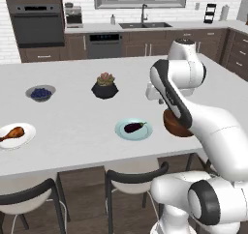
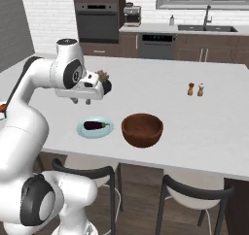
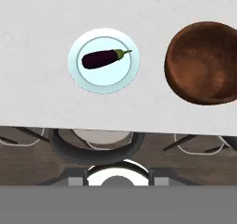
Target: Pick the chicken drumstick and eggplant from their plates and place them in the bowl. Then put the bowl in the fridge.
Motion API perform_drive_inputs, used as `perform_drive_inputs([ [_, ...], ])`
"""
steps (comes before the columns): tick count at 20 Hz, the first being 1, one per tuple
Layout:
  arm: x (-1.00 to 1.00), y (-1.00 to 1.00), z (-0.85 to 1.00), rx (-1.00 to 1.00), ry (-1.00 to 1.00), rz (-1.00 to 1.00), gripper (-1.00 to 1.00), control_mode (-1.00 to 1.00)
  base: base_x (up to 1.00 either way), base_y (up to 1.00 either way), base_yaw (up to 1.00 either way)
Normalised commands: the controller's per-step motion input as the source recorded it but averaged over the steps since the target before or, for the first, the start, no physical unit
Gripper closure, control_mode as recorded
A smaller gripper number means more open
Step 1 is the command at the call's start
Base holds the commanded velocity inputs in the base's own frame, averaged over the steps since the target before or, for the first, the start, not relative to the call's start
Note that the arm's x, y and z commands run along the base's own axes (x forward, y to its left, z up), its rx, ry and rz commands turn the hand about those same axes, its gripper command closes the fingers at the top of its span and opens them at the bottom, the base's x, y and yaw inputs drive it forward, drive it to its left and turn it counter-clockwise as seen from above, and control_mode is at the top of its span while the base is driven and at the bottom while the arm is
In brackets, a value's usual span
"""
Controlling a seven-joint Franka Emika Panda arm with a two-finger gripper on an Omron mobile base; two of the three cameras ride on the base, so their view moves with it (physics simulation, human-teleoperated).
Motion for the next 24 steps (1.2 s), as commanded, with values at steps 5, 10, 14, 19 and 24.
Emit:
perform_drive_inputs([
  [5,-0.42,0.28,-0.42,0.00,-0.01,-0.07,-1.00,-1.00,0.00,0.00,0.00],
  [10,0.01,0.69,-0.50,0.00,-0.02,-0.40,-1.00,-1.00,0.00,0.00,0.00],
  [14,0.43,0.45,-0.43,0.00,0.00,-0.44,-1.00,-1.00,0.00,0.00,0.00],
  [19,0.82,0.10,-0.33,0.00,0.00,-0.33,-1.00,-1.00,0.00,0.00,0.00],
  [24,0.71,-0.16,-0.18,0.04,0.02,-0.12,-1.00,-1.00,0.00,0.00,0.00],
])
